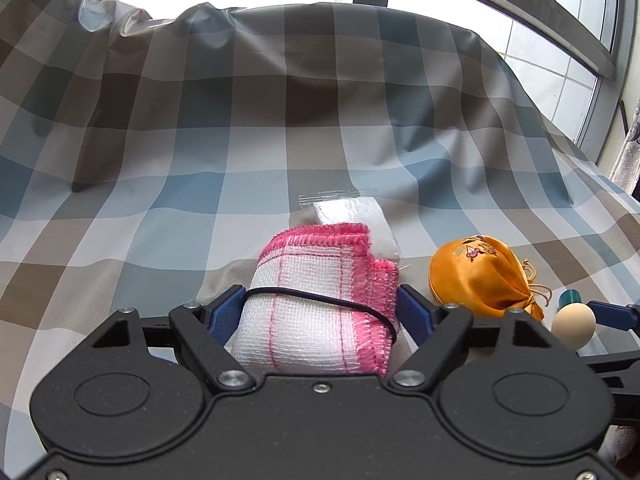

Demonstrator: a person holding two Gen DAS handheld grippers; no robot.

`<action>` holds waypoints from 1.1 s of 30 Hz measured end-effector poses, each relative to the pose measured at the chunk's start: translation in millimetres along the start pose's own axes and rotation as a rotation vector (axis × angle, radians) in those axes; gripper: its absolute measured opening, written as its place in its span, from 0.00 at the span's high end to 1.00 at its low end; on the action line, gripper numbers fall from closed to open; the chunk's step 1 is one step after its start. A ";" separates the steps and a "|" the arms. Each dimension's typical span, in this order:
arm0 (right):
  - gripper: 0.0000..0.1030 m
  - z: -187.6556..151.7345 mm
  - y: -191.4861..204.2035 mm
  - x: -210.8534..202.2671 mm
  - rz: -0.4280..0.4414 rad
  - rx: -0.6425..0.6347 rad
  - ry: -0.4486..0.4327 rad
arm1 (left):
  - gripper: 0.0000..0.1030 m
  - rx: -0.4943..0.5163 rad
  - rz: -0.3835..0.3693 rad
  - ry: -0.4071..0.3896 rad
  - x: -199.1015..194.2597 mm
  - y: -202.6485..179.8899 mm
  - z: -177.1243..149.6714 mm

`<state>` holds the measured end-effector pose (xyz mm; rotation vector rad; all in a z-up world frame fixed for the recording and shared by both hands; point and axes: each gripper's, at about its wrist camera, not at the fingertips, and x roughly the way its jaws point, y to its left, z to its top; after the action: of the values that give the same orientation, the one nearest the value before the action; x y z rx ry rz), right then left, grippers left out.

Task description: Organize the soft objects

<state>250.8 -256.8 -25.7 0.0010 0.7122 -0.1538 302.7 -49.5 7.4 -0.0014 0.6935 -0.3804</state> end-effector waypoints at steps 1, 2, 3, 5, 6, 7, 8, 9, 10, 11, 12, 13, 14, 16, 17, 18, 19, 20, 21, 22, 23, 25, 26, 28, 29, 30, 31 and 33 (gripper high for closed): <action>0.08 0.3 -1.6 -1.0 0.006 -0.004 -0.003 | 0.26 0.004 0.002 -0.002 -0.2 -0.8 -0.5; 0.08 0.8 -3.5 -1.4 0.011 -0.009 -0.006 | 0.26 0.006 0.005 -0.004 -0.4 -1.5 -0.7; 0.08 1.3 -5.1 -1.9 0.013 -0.017 -0.011 | 0.26 0.004 0.007 -0.003 -0.7 -1.7 -0.8; 0.08 1.9 -8.2 -2.4 0.006 -0.033 -0.025 | 0.26 -0.007 0.011 0.000 -2.0 -1.4 -0.3; 0.08 1.9 -10.1 -2.0 0.006 -0.040 -0.028 | 0.26 -0.013 0.011 0.003 -2.7 -0.8 0.1; 0.08 1.6 -11.3 -1.5 0.007 -0.044 -0.029 | 0.26 -0.019 0.011 0.005 -3.2 -0.3 0.4; 0.08 1.4 -12.7 0.1 0.008 -0.051 -0.027 | 0.26 -0.027 0.012 0.009 -3.4 0.6 0.5; 0.08 1.1 -13.9 1.2 0.009 -0.053 -0.022 | 0.26 -0.034 0.012 0.012 -3.3 1.5 0.5; 0.09 0.9 -15.4 2.0 0.014 -0.052 -0.016 | 0.26 -0.041 0.012 0.015 -3.2 2.6 0.8; 0.09 1.0 -17.4 2.0 0.024 -0.051 -0.011 | 0.26 -0.047 0.011 0.018 -3.2 3.6 1.0; 0.09 1.8 -19.8 0.8 0.039 -0.049 -0.009 | 0.26 -0.050 0.009 0.020 -3.6 4.4 1.2; 0.09 3.3 -23.2 -2.1 0.066 -0.045 -0.012 | 0.26 -0.054 0.005 0.021 -4.2 5.2 1.3; 0.09 4.3 -26.7 -5.1 0.086 -0.041 -0.019 | 0.26 -0.056 0.005 0.023 -4.6 5.8 1.3; 0.09 6.7 -32.8 -11.6 0.098 -0.045 -0.045 | 0.26 -0.060 0.006 0.028 -4.4 6.9 1.0; 0.09 7.3 -35.4 -12.7 0.081 -0.048 -0.054 | 0.26 -0.064 0.006 0.029 -4.2 7.1 0.9; 0.09 7.9 -38.2 -11.5 0.061 -0.044 -0.056 | 0.26 -0.065 0.007 0.030 -4.0 7.0 0.9; 0.09 8.3 -41.0 -8.8 0.052 -0.034 -0.047 | 0.26 -0.065 0.009 0.031 -4.0 6.5 1.0; 0.10 8.7 -43.5 -5.6 0.058 -0.019 -0.034 | 0.26 -0.064 0.009 0.030 -4.2 6.3 1.1; 0.10 9.0 -44.6 -3.5 0.070 -0.009 -0.024 | 0.26 -0.062 0.011 0.029 -4.3 5.8 1.0; 0.10 9.1 -43.6 -2.3 0.070 -0.009 -0.025 | 0.26 -0.059 0.014 0.028 -4.5 5.3 1.0; 0.10 9.0 -41.2 -1.4 0.062 -0.016 -0.028 | 0.26 -0.056 0.016 0.027 -4.5 4.8 0.9; 0.12 8.7 -35.8 2.9 0.049 -0.025 -0.021 | 0.26 -0.055 0.019 0.026 -4.5 4.4 0.5; 0.15 8.1 -31.7 8.1 0.039 -0.035 -0.004 | 0.26 -0.055 0.021 0.026 -4.4 4.1 0.3; 0.16 5.4 -23.9 14.7 0.013 -0.059 0.004 | 0.26 -0.053 0.023 0.026 -4.5 3.9 0.0; 0.17 4.7 -21.5 13.9 0.003 -0.063 -0.010 | 0.26 -0.054 0.023 0.026 -4.6 3.8 0.1; 0.19 4.9 -19.7 13.2 0.003 -0.068 -0.018 | 0.26 -0.053 0.024 0.027 -4.4 3.7 0.1; 0.21 5.2 -19.1 13.1 0.006 -0.064 -0.020 | 0.26 -0.053 0.024 0.027 -4.4 3.7 0.1; 0.21 6.0 -19.1 14.6 0.006 -0.044 -0.017 | 0.26 -0.049 0.027 0.026 -4.7 3.1 -0.5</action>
<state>262.9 -278.1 -29.7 -0.0407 0.6989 -0.1325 300.2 -45.0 9.6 -0.0339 0.7274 -0.3380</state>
